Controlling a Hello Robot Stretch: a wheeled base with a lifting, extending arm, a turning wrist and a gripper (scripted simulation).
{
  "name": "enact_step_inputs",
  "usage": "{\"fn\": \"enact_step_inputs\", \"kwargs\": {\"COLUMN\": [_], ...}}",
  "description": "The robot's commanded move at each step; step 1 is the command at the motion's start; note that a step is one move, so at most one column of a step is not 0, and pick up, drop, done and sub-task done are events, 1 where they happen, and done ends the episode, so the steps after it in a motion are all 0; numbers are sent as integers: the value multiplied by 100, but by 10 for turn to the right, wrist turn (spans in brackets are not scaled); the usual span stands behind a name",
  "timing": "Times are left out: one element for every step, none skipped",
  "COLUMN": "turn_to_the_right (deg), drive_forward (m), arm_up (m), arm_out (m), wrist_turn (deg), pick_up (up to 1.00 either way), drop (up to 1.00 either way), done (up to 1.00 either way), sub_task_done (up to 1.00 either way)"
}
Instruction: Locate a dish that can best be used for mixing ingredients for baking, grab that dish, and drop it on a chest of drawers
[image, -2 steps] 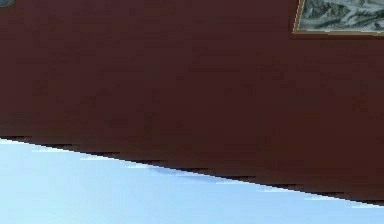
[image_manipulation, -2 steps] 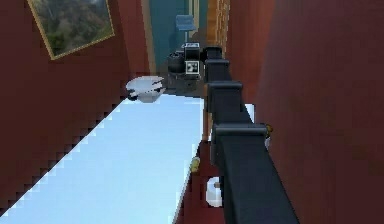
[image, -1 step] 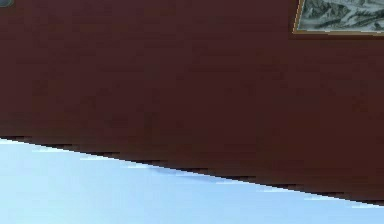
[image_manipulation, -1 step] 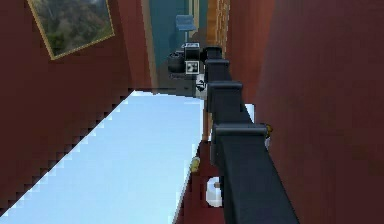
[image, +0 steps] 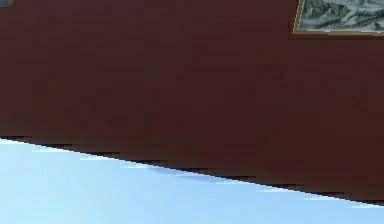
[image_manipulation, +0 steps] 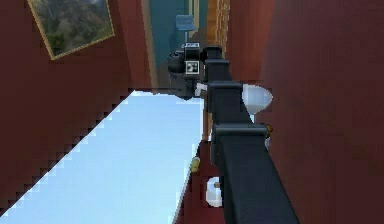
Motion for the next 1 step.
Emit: {"fn": "enact_step_inputs", "kwargs": {"turn_to_the_right": [0], "drive_forward": [0], "arm_up": [-32], "arm_out": [0], "wrist_turn": [0], "pick_up": [0], "drop": [0], "done": [0], "sub_task_done": [0]}}
